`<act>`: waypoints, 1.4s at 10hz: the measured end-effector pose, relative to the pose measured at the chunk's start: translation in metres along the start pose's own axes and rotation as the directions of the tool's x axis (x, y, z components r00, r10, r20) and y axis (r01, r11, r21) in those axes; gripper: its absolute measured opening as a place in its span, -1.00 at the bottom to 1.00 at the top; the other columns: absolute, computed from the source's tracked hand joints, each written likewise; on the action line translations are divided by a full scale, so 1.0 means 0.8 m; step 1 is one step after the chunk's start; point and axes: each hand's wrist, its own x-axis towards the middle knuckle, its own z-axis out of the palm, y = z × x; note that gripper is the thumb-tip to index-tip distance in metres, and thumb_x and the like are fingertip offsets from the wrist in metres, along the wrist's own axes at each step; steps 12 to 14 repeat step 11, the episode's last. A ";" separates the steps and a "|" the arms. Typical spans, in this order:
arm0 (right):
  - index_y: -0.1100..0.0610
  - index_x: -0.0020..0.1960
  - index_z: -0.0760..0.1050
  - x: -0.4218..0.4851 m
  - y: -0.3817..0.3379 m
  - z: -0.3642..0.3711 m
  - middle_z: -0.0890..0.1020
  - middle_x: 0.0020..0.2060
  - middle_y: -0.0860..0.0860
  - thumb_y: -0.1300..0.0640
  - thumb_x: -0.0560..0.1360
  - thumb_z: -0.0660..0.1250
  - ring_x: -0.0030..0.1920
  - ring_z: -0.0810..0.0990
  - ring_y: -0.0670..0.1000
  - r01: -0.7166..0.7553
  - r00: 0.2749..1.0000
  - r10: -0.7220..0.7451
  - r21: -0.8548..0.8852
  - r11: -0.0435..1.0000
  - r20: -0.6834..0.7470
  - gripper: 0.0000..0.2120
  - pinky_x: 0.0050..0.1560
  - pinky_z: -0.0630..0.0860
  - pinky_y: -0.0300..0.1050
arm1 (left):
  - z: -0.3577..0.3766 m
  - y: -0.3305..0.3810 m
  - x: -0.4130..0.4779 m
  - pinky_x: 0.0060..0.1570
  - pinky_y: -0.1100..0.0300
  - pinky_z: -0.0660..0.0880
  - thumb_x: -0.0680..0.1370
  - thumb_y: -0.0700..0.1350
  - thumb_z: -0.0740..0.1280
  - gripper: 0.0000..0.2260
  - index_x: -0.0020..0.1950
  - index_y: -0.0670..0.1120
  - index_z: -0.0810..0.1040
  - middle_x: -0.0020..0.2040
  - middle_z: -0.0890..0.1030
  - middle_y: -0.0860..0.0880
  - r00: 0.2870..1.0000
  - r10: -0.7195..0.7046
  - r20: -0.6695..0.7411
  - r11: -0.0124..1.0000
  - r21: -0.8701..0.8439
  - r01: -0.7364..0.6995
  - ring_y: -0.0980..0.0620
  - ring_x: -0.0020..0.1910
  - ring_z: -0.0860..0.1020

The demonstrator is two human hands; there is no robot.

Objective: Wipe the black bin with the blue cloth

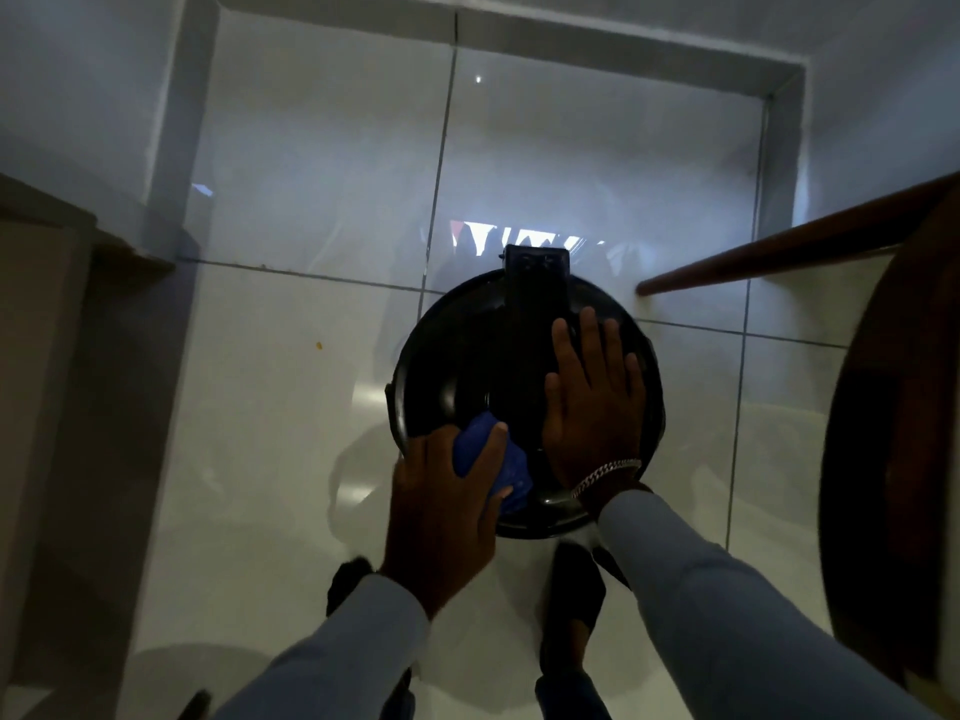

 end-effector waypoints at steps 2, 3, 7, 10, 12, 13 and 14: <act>0.06 0.44 0.28 -0.041 -0.021 -0.065 0.33 0.45 0.10 -0.13 0.56 0.02 0.49 0.20 0.09 -0.175 0.984 0.149 0.425 0.888 0.096 -0.48 0.46 0.15 0.05 | -0.050 0.046 0.008 0.13 0.23 0.38 0.35 0.08 0.37 -0.43 0.35 0.11 0.36 0.19 0.41 -0.07 0.925 -0.312 0.217 0.790 -0.481 0.380 -0.10 0.20 0.45; 0.12 0.24 0.49 -0.092 -0.053 -0.142 0.60 0.13 0.09 -0.14 0.51 0.22 0.19 0.55 0.10 -0.460 0.875 0.377 0.768 0.446 0.304 -0.57 0.10 0.49 -0.26 | -0.115 0.099 0.014 0.06 0.51 0.28 0.36 0.15 0.38 -0.47 0.29 0.21 0.32 0.20 0.38 0.04 0.941 -0.287 0.181 0.670 -0.664 0.332 0.11 0.16 0.41; 0.07 -0.02 0.50 -0.202 0.060 -0.404 0.64 -0.09 0.11 0.12 0.36 0.51 -0.05 0.62 0.19 -0.380 0.633 0.749 0.921 0.081 0.196 -0.74 -0.05 0.60 0.15 | -0.238 0.385 0.013 0.10 0.59 0.29 0.49 -0.19 0.28 -0.70 0.23 -0.11 0.51 0.15 0.56 -0.04 0.999 -0.051 0.016 0.696 -0.717 0.047 0.16 0.11 0.47; 0.29 0.07 0.52 -0.171 0.154 -0.405 0.59 -0.17 0.15 -0.06 0.49 0.32 -0.33 0.54 0.06 -0.821 0.568 0.698 0.362 0.442 0.436 -0.60 -0.39 0.48 -0.15 | -0.206 0.432 0.079 0.41 -0.08 0.34 0.60 -0.13 0.14 -0.68 0.36 -0.01 0.36 0.32 0.47 -0.11 0.910 0.075 0.407 0.814 -0.553 0.180 -0.08 0.32 0.43; 0.23 0.23 0.34 -0.180 0.139 -0.443 0.55 0.03 0.14 -0.06 0.51 0.28 -0.16 0.52 0.06 -0.794 0.605 0.688 0.367 0.484 0.401 -0.56 -0.17 0.50 -0.16 | -0.254 0.431 0.066 0.29 0.32 0.40 0.59 -0.23 0.16 -0.64 0.36 0.02 0.38 0.29 0.50 -0.03 0.950 0.069 0.304 0.782 -0.608 0.137 0.06 0.24 0.46; 0.23 0.23 0.34 -0.180 0.139 -0.443 0.55 0.03 0.14 -0.06 0.51 0.28 -0.16 0.52 0.06 -0.794 0.605 0.688 0.367 0.484 0.401 -0.56 -0.17 0.50 -0.16 | -0.254 0.431 0.066 0.29 0.32 0.40 0.59 -0.23 0.16 -0.64 0.36 0.02 0.38 0.29 0.50 -0.03 0.950 0.069 0.304 0.782 -0.608 0.137 0.06 0.24 0.46; 0.23 0.23 0.34 -0.180 0.139 -0.443 0.55 0.03 0.14 -0.06 0.51 0.28 -0.16 0.52 0.06 -0.794 0.605 0.688 0.367 0.484 0.401 -0.56 -0.17 0.50 -0.16 | -0.254 0.431 0.066 0.29 0.32 0.40 0.59 -0.23 0.16 -0.64 0.36 0.02 0.38 0.29 0.50 -0.03 0.950 0.069 0.304 0.782 -0.608 0.137 0.06 0.24 0.46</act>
